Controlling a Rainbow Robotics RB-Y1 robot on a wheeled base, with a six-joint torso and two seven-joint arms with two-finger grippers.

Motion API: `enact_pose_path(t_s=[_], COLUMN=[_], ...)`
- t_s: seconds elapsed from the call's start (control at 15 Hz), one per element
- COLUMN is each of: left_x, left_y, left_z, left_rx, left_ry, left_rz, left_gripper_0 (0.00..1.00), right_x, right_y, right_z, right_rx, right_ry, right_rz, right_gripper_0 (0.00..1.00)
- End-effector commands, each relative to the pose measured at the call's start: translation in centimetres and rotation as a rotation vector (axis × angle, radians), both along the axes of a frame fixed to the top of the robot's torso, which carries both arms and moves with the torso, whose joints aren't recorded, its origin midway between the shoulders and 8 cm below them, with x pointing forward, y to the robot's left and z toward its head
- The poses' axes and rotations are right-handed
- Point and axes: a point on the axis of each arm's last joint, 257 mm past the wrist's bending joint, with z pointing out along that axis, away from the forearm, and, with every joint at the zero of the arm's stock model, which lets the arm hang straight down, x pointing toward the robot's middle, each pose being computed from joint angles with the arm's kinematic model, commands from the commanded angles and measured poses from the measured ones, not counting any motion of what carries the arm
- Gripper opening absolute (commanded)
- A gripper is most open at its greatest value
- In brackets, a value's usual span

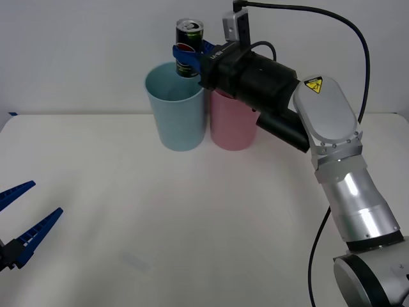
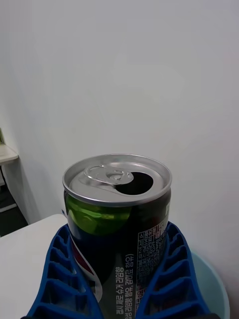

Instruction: Grasp the object on the table and drop it into the matching bin: aluminum can to the light blue bin, PET bottle to the pink bin.

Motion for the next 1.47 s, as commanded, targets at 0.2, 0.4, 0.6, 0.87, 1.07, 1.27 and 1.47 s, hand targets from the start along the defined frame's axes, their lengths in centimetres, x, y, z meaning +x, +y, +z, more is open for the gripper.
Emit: enact_pose_path(t_s=[0.2,0.4,0.6,0.87,1.07,1.27,1.47], left_x=[0.0,0.0,0.0,0.0,0.0,0.0,0.0], left_y=[0.0,0.0,0.0,0.0,0.0,0.0,0.0], left_z=[0.0,0.0,0.0,0.0,0.0,0.0,0.0], left_rx=[0.0,0.0,0.0,0.0,0.0,0.0,0.0], left_ry=[0.0,0.0,0.0,0.0,0.0,0.0,0.0], left_rz=[0.0,0.0,0.0,0.0,0.0,0.0,0.0], left_gripper_0=[1.0,1.0,1.0,1.0,1.0,1.0,1.0], right_x=[4.0,5.5,6.1,6.1,6.1,6.3,6.3], right_y=[2.1,3.3,4.0,4.2,4.1,4.0,4.0], right_z=[-0.1,-0.2,-0.2,-0.3,-0.2,-0.1,-0.2], right_rx=[-0.009,-0.012,-0.008,-0.013,-0.01,-0.01,-0.015], right_ry=[0.045,0.058,0.059,0.056,0.056,0.049,0.045], right_rz=[-0.056,-0.089,-0.111,-0.112,-0.114,-0.125,-0.125], right_gripper_0=[0.0,0.0,0.0,0.0,0.0,1.0,1.0])
